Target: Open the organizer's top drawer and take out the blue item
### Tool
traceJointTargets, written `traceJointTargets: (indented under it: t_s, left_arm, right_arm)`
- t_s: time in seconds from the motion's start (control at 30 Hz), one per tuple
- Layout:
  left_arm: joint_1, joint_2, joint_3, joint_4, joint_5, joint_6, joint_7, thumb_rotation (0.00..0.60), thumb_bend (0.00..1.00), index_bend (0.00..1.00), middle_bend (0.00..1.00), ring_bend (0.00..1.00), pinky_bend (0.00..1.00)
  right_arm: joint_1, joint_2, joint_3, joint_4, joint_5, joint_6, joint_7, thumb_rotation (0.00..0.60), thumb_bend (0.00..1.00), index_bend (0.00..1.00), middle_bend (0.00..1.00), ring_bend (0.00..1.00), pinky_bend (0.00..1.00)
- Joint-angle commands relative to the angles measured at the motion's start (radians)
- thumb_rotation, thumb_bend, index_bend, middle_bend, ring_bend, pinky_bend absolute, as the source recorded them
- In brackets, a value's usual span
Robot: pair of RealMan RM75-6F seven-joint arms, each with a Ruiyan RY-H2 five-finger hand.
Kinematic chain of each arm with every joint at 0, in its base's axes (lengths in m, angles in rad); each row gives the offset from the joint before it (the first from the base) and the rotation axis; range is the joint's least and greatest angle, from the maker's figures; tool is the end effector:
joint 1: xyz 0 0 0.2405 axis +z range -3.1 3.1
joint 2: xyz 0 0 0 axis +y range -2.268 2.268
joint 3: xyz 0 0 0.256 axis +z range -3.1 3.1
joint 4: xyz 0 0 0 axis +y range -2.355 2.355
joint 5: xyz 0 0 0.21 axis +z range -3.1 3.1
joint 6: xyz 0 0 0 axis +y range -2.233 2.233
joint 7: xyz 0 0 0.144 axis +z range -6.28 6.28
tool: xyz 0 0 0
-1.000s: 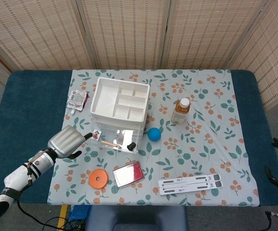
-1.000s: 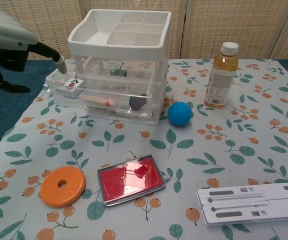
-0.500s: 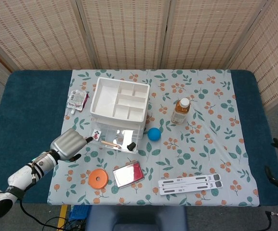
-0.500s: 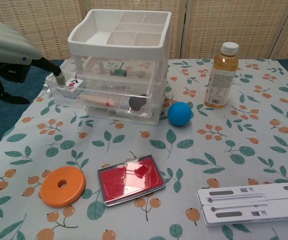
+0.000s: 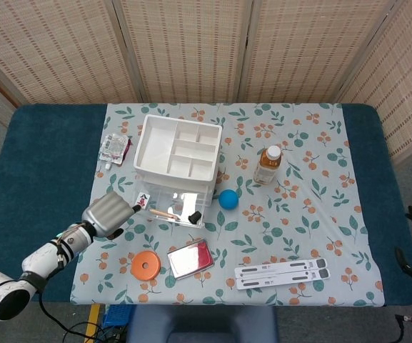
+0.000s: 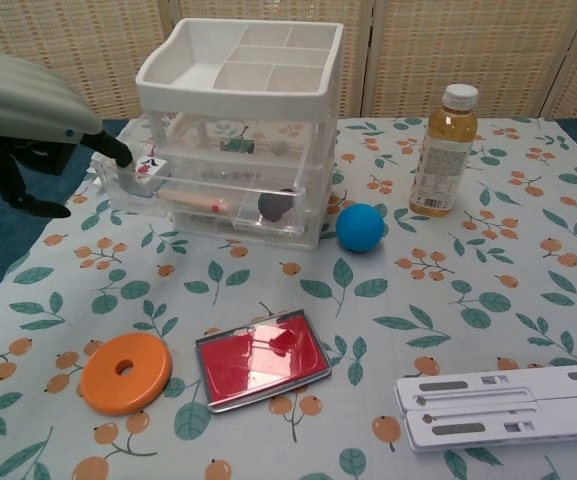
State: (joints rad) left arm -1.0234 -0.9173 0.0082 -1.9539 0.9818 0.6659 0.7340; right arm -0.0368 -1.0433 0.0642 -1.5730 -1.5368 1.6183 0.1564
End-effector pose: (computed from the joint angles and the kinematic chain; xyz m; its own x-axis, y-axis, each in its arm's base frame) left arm -0.1148 0.3254 0.0974 0.9141 0.1562 0.3743 0.3769 -0.6680 -0.6417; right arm -0.3280 -0.1445 0.2044 0.3628 0.1021 0.9263 -0.9318 0.0503 0.3594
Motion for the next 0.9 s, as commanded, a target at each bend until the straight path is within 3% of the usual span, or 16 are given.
traceJointTargets:
  t_s: [0.03,0.43,0.9]
  left_arm:
    - [-0.019,-0.011,0.014,0.004,-0.025,0.005,0.020,0.600,0.34,0.26,1.00,1.00,1.00]
    - [-0.071,-0.030,0.047,0.001,-0.098,0.042,0.070,0.600,0.34,0.24,1.00,1.00,1.00]
    - [-0.094,-0.036,0.064,-0.017,-0.104,0.076,0.061,0.600,0.34,0.11,1.00,1.00,1.00]
  right_arm:
    - [0.000,0.000,0.000,0.001,0.000,-0.001,0.001,0.600,0.41,0.05,0.21,0.10,0.10]
    - [-0.002,-0.004,0.001,0.009,0.005,-0.002,0.009,0.600,0.41,0.05,0.21,0.10,0.10]
    - [-0.006,-0.009,0.001,0.022,0.008,-0.003,0.020,0.600,0.41,0.05,0.21,0.11,0.10]
